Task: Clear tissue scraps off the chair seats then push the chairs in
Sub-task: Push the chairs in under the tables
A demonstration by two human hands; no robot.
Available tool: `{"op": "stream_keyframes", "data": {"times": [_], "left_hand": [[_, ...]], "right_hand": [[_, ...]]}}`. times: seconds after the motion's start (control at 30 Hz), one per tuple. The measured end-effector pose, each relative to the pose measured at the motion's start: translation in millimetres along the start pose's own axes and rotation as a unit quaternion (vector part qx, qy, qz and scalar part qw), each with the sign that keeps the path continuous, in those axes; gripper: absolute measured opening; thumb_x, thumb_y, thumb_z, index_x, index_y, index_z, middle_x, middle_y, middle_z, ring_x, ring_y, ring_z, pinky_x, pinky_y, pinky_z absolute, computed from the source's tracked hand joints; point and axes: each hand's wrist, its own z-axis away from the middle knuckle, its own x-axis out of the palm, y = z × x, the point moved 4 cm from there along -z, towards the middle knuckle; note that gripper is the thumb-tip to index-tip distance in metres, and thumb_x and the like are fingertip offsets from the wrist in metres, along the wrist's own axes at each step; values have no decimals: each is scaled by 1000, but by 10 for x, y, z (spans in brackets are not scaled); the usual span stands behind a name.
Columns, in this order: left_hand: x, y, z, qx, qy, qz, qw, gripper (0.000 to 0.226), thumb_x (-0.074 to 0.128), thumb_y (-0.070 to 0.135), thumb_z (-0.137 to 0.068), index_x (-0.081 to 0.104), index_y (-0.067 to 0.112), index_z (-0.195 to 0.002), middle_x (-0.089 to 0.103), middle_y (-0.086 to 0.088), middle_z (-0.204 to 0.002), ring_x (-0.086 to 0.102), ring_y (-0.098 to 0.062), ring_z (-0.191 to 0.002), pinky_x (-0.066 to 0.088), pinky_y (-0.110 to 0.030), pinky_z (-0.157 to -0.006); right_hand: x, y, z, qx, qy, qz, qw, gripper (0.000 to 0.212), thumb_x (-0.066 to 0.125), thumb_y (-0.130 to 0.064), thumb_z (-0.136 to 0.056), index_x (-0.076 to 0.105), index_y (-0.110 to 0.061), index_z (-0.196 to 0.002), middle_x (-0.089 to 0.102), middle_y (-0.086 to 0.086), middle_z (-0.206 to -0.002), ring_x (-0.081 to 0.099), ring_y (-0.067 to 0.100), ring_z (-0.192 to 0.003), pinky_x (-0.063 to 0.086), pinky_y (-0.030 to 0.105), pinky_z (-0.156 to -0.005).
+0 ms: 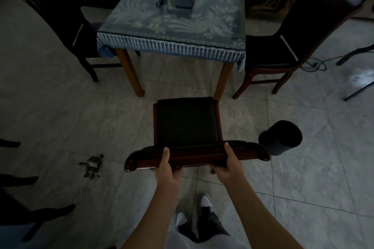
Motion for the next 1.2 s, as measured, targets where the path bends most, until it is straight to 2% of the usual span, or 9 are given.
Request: {"op": "stream_keyframes", "data": {"times": [0.07,0.1,0.2,0.27,0.4,0.7,0.8,0.93,1.2], "left_hand": [[-15,-5,-16,0,8,-17,1000,59,68,15,-91,44,21,-145,55,-10,-136,60,-24,-107,57,-36,-69],[-25,-7,-31,2,12,-24,1000,58,67,11,-92,44,21,-145,54,-11,-138,60,-23,-108,58,-35,-70],[-34,-23,-87,-15,19,-3,1000,59,69,8,-87,47,17,-142,56,-15,-136,58,-33,-120,51,-50,-98],[-47,-30,-123,-18,25,7,999,58,70,6,-85,50,14,-139,59,-17,-134,59,-36,-120,47,-54,-103],[-95,-20,-186,-7,31,7,999,57,70,4,-84,52,12,-137,61,-18,-131,61,-37,-117,48,-54,-102],[-116,225,-329,-1,53,-45,998,55,72,8,-84,54,11,-135,63,-18,-128,62,-36,-115,51,-54,-98],[-125,350,-403,13,38,-48,998,48,70,7,-84,58,12,-130,64,-18,-126,63,-36,-112,54,-50,-89],[-118,471,-477,44,20,-57,997,58,69,5,-84,50,11,-139,59,-22,-133,58,-43,-118,54,-45,-73],[-164,749,-588,38,9,-85,996,64,74,10,-81,50,19,-139,62,-17,-128,63,-37,-113,53,-56,-94]], "right_hand": [[-18,1,-32,-5,5,5,1000,34,59,-12,-96,48,-8,-128,58,24,-127,60,41,-108,53,54,-74],[-29,4,-50,-10,10,11,1000,29,57,-9,-95,50,-7,-123,58,24,-125,60,40,-107,53,52,-74],[-46,12,-95,-26,22,35,999,18,57,-5,-93,54,-6,-111,62,24,-119,63,38,-101,53,47,-67],[-52,20,-108,-35,24,44,998,18,58,-5,-92,56,-5,-110,64,23,-115,64,37,-97,54,42,-59],[-89,37,-153,-44,25,28,998,30,60,-5,-90,56,0,-120,64,24,-114,63,39,-100,54,42,-58],[28,191,-173,-45,26,-14,999,31,63,-3,-89,57,-1,-119,65,26,-117,63,41,-107,57,51,-76],[99,290,-181,-29,29,-20,999,38,65,-3,-87,56,-2,-124,65,26,-118,62,42,-109,55,53,-83],[181,353,-177,-35,26,-21,999,31,68,-4,-84,60,-4,-115,70,24,-110,69,39,-98,58,51,-77],[330,587,-175,-10,19,-40,999,38,71,-5,-83,57,-10,-119,72,23,-105,72,39,-90,60,46,-64]]}}
